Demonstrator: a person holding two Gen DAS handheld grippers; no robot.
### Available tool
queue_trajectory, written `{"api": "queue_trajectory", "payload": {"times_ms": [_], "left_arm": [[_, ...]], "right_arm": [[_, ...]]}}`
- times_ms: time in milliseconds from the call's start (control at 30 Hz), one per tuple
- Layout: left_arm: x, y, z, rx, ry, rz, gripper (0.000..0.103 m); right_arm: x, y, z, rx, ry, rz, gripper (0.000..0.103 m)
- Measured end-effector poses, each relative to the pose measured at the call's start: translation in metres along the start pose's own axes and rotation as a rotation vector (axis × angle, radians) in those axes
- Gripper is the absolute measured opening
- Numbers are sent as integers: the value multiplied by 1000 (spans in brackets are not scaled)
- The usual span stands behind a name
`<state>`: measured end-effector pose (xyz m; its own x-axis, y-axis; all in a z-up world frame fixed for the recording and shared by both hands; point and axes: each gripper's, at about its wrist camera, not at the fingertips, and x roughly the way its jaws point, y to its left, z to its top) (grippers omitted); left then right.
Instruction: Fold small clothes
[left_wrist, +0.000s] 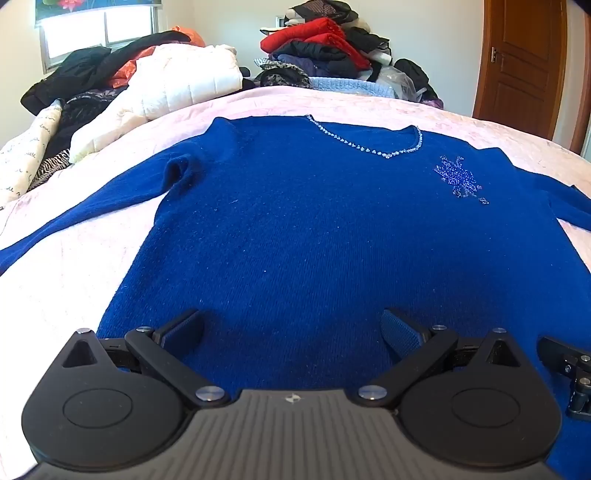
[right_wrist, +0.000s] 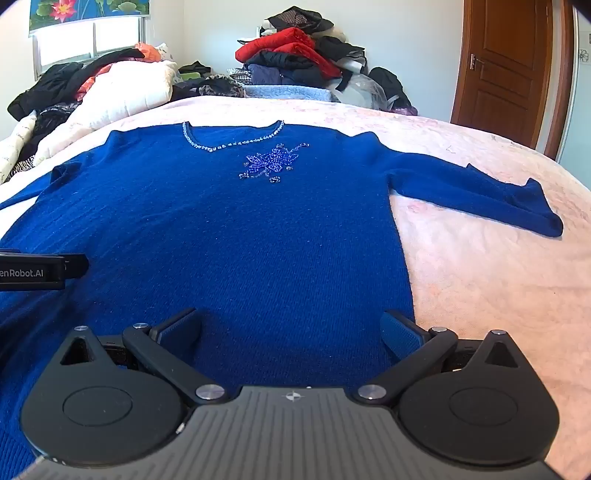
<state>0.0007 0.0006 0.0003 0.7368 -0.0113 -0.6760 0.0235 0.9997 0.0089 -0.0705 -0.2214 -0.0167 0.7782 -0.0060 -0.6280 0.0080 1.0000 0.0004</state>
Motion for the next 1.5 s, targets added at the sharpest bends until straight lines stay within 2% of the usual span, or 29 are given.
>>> {"api": "queue_trajectory", "payload": {"times_ms": [167, 433, 1500], "left_arm": [[2, 3, 4, -5, 6, 7, 103], [-7, -1, -6, -4, -35, 27, 103], [-6, -1, -6, -5, -37, 22, 103]], "right_arm": [[0, 0, 0, -8, -3, -6, 103], [-1, 2, -1, -6, -4, -5, 103], [0, 0, -2, -3, -5, -2, 103]]}}
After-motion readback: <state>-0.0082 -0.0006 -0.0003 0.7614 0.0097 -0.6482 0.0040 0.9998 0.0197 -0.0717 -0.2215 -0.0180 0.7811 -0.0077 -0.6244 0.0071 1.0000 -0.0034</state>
